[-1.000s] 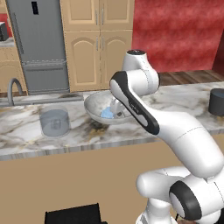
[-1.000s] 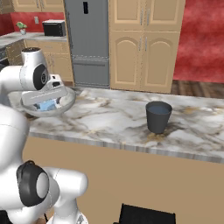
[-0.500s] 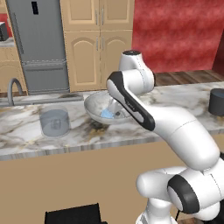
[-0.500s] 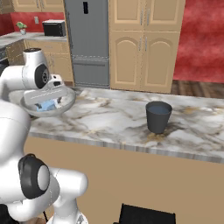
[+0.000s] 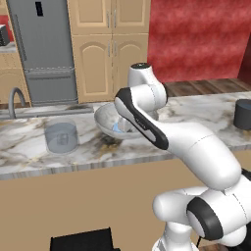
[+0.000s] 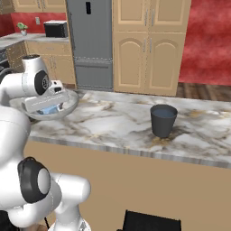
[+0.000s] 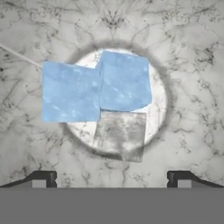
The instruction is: There are four ice cubes in the ice bowl. Place two ice cubes in each glass of water.
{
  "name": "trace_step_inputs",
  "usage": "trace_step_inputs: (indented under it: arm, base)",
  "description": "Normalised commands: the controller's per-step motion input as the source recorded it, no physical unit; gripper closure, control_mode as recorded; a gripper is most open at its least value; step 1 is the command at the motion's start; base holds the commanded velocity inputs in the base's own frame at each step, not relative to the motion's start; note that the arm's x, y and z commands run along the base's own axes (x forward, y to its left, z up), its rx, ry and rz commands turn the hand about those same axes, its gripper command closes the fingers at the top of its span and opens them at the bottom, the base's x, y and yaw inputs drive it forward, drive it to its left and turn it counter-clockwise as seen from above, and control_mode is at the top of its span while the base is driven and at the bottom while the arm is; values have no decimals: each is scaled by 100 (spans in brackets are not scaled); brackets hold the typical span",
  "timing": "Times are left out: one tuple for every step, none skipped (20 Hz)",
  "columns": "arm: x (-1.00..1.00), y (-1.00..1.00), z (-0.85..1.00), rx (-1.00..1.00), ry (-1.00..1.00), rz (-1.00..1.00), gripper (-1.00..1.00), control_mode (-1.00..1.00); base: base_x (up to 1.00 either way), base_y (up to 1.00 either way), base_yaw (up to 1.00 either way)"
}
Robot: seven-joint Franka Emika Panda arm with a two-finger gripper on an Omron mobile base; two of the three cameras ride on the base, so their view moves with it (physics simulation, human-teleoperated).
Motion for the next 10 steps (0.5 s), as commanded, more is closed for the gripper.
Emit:
trace_step_inputs:
  arm:
    - [35,0,-1,0,0,0,-100,-100]
    - [35,0,0,0,0,0,-100,-100]
    - [36,0,0,0,0,0,-100,-100]
    - [33,0,0,0,0,0,-100,-100]
    - [33,0,0,0,0,0,-100,-100]
    - [26,0,0,0,0,0,-100,-100]
    - [16,0,-3,0,0,0,-100,-100]
    - [0,0,-12,0,0,0,-100,-100]
    - [0,0,-15,-1,0,0,-100,-100]
    - [0,0,-20,-1,0,0,-100,-100]
  base:
    - [0,0,0]
    - [0,0,0]
    - [0,0,0]
    - [0,0,0]
    - [0,0,0]
    - [0,0,0]
    - [0,0,0]
    - [0,0,0]
    - [0,0,0]
    - [0,0,0]
